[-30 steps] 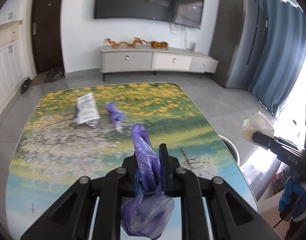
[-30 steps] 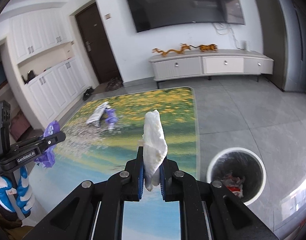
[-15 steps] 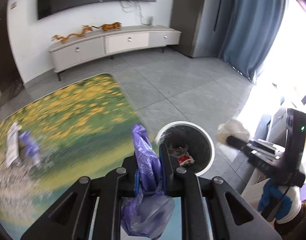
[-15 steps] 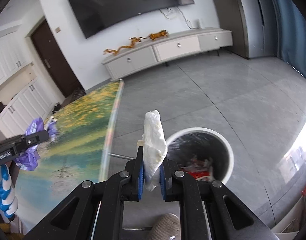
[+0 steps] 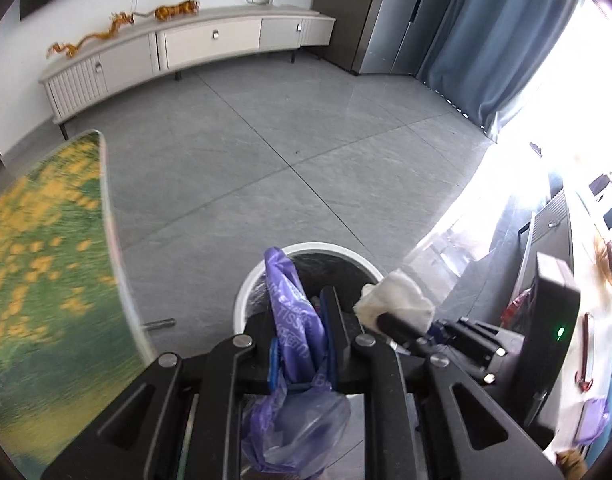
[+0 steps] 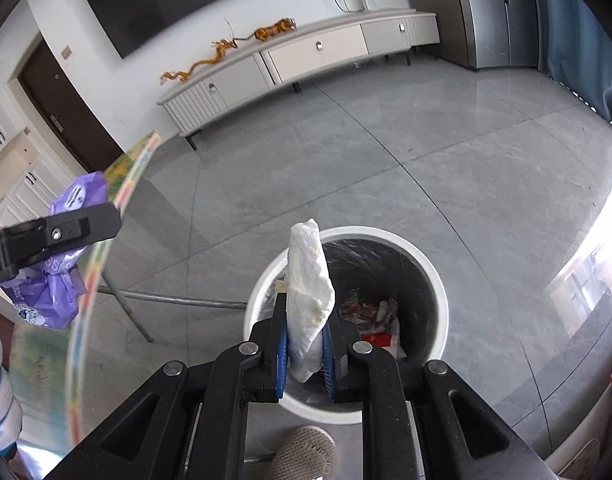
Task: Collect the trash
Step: 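Open both tools over the white bin to drop the bags, then move both open tools back over the milk carton and purple bag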
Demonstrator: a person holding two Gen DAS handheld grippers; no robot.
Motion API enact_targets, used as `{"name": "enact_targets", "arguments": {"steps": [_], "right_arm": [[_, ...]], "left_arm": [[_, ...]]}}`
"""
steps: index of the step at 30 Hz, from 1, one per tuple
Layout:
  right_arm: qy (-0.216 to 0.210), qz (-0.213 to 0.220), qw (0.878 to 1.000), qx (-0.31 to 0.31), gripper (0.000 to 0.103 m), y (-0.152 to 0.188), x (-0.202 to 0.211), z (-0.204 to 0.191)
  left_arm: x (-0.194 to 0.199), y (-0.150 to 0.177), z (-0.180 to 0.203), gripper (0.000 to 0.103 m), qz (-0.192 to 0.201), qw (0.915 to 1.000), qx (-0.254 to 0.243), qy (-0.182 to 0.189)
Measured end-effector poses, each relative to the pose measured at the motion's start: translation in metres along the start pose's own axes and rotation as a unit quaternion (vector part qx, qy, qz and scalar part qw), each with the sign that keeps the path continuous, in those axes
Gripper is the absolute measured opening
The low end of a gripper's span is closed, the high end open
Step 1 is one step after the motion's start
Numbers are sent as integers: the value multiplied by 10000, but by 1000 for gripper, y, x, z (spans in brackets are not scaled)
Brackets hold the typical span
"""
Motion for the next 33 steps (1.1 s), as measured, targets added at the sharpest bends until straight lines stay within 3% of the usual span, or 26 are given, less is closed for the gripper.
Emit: {"name": "enact_targets", "arguments": {"steps": [4, 6, 8, 10, 15, 20, 26, 33], "right_arm": [[59, -113, 9999, -78, 20, 0, -14, 10], [131, -136, 9998, -98, 35, 1, -18, 16], [175, -153, 9997, -117, 39, 1, -22, 20], [192, -149, 9996, -167, 40, 3, -22, 23], [234, -72, 9994, -252, 43, 5, -15, 26], [203, 119, 9990, -381, 45, 4, 0, 21], [229, 416, 9983, -335, 49, -4, 27, 0], [199, 847, 9962, 12, 54, -23, 70, -44]], "left_arm": [[-22, -8, 6, 18, -108, 9998, 156, 110], [-33, -12, 7, 21, -184, 9994, 250, 165], [-40, -13, 7, 29, -218, 9991, 297, 185], [-42, -14, 7, 45, -189, 9990, 346, 189], [-39, -15, 10, 45, -122, 9990, 341, 268], [-12, -18, 5, 45, 292, 9989, 355, 122], [39, -24, -24, 45, 961, 9928, 675, -231], [94, -2, -62, 45, 1134, 9891, 774, -537]]}}
Point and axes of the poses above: each gripper's, at about its wrist camera, not at the fingertips, and x roughly against the way its jaws point, z to its right, y to its underside, the point moved 10 cm from there along -x, roughly the way its jaws point, and after that the axes turned 12 degrees about -y, right-handed, at the moved point
